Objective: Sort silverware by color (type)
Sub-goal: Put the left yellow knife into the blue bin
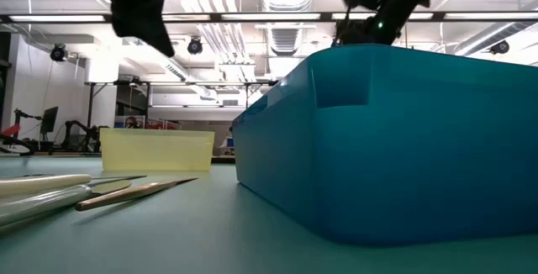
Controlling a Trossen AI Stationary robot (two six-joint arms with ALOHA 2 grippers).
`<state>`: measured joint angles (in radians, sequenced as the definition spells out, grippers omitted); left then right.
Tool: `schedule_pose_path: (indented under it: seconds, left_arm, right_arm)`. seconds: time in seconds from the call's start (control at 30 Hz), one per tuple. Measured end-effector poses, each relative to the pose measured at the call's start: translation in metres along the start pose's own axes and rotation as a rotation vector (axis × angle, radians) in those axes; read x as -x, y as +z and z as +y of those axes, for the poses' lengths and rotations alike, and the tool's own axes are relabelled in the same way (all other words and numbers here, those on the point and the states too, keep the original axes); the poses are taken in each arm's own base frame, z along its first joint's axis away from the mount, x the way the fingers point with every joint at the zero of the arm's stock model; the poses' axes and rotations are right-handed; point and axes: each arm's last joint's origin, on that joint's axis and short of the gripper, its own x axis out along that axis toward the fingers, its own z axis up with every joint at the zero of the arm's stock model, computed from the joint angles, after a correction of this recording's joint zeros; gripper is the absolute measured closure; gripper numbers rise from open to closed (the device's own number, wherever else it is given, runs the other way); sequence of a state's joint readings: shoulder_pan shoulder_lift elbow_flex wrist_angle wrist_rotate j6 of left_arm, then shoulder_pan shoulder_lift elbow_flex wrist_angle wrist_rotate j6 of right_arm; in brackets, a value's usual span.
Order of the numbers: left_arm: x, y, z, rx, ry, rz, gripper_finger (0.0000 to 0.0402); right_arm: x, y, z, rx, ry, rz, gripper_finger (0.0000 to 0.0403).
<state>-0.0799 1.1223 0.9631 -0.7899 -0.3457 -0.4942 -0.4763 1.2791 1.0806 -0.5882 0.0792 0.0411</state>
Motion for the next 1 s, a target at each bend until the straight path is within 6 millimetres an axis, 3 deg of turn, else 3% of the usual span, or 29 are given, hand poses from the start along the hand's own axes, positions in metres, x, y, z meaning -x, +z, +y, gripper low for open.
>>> schedule_pose_path:
  seconds: [0.37, 0.6, 0.77, 1.0]
  left_arm:
    - [-0.001, -0.025, -0.020, 0.254, -0.166, 0.193, 0.0402]
    - [-0.002, -0.037, -0.037, 0.374, -0.190, 0.291, 0.0402]
    - [-0.006, -0.041, -0.043, 0.444, -0.238, 0.419, 0.0402]
    - [-0.012, -0.049, -0.055, 0.698, -0.226, 0.648, 0.0402]
  right_arm:
    - [0.018, -0.030, 0.015, 0.026, 0.071, -0.450, 0.0394]
    - [0.020, -0.033, 0.015, 0.097, 0.052, -0.675, 0.0394]
    - [0.021, -0.032, 0.015, 0.164, 0.034, -0.734, 0.0394]
    - [0.021, -0.032, 0.015, 0.221, 0.011, -0.741, 0.0394]
